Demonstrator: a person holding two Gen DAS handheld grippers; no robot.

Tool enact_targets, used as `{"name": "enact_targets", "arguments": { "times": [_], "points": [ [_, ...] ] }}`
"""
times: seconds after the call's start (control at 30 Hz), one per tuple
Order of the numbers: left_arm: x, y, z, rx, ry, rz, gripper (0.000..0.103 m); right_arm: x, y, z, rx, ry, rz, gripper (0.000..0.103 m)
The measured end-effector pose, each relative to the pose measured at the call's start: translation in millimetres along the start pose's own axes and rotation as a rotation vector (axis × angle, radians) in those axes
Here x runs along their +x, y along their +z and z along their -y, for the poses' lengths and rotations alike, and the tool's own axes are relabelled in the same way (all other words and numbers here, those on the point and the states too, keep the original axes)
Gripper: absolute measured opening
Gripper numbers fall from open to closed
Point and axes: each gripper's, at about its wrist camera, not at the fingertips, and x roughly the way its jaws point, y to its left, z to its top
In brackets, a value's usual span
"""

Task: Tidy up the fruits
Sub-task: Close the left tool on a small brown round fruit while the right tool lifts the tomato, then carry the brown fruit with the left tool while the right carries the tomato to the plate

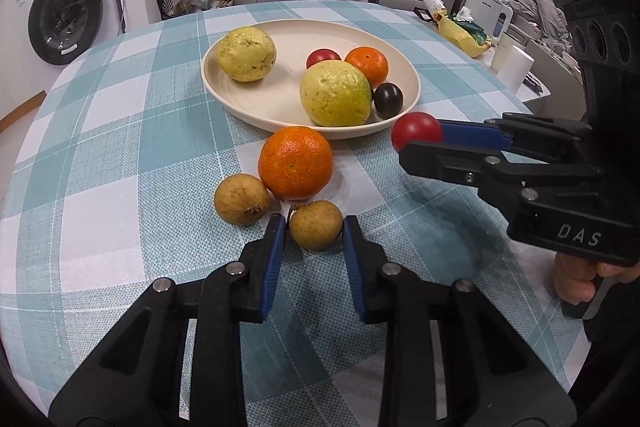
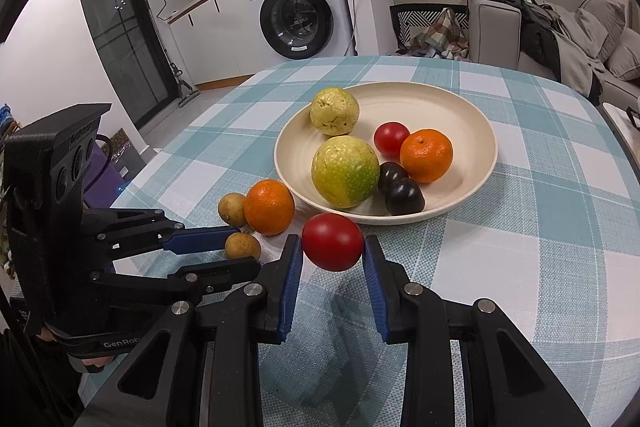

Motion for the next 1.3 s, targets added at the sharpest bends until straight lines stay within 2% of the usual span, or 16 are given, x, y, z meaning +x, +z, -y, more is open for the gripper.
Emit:
{"name": "enact_targets", "arguments": {
  "times": [0.3,0.53,1.0,1.3],
  "points": [
    [-3,1,-2,-0.009,-0.019,0.017,0.026,0,0,0,0.0,-0.001,-0.001,0.032],
    [-12,1,-2,-0.016,-0.041,0.061,0.026,2,0,0,-0.002,-0.006,0.003,0.032],
    [-31,5,-11,-0.052,-0.013,0.155,0.026,-2,1,0,-0.001,-0.005,0.028,0.032],
    [-41,16,-19,-0.073,0.031,0.208,0.026,-10,3,8,0.025,-0.025,0.082,0.032]
  ]
}}
